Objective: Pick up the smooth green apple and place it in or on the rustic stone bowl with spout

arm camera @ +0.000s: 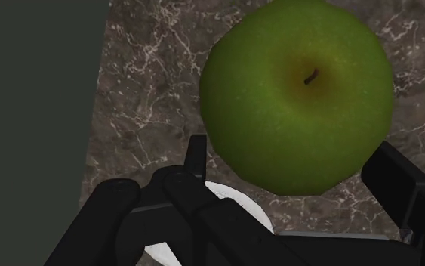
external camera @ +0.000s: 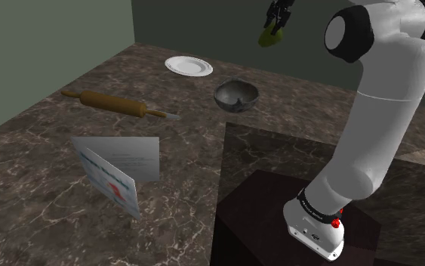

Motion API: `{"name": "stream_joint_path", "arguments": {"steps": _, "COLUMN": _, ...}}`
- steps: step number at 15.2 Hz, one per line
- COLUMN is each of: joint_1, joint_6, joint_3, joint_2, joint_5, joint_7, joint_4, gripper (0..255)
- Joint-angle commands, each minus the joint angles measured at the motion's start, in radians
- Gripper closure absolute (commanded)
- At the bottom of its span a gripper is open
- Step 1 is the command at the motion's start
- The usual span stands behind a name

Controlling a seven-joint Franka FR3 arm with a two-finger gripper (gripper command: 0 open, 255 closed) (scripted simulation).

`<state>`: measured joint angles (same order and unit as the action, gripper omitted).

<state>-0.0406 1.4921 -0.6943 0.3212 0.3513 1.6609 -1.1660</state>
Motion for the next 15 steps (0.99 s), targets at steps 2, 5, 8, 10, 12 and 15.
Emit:
{"name": "stream_joint_path", "arguments": {"steps": 2, "joint_1": 0.122, "joint_6": 0.070, "joint_3": 0.002, "joint_2": -0.148, "joint_5": -0.103, "joint_7": -0.074, "joint_4": -0.178, "gripper": 255}}
{"name": "stream_joint_path", "arguments": {"steps": 5, "joint_1": 0.204, "joint_6": 0.113, "joint_3": 0.035, "joint_2": -0.275, "joint_5": -0.194, "joint_7": -0.168, "joint_4": -0.307, "gripper": 255}}
{"name": "stream_joint_path", "arguments": {"steps": 8, "joint_1": 0.258, "joint_6": 0.141, "joint_3": 0.085, "joint_2": -0.386, "joint_5": -0.270, "joint_7": -0.266, "joint_4": -0.412, "gripper": 255}}
{"name": "stream_joint_path", "arguments": {"steps": 10, "joint_1": 0.282, "joint_6": 0.153, "joint_3": 0.125, "joint_2": -0.451, "joint_5": -0.310, "joint_7": -0.331, "joint_4": -0.472, "gripper": 255}}
{"name": "stream_joint_path", "arguments": {"steps": 12, "joint_1": 0.301, "joint_6": 0.160, "joint_3": 0.166, "joint_2": -0.508, "joint_5": -0.341, "joint_7": -0.393, "joint_4": -0.525, "gripper": 255}}
{"name": "stream_joint_path", "arguments": {"steps": 15, "joint_1": 0.321, "joint_6": 0.166, "joint_3": 0.229, "joint_2": -0.580, "joint_5": -0.374, "joint_7": -0.482, "joint_4": -0.593, "gripper": 255}}
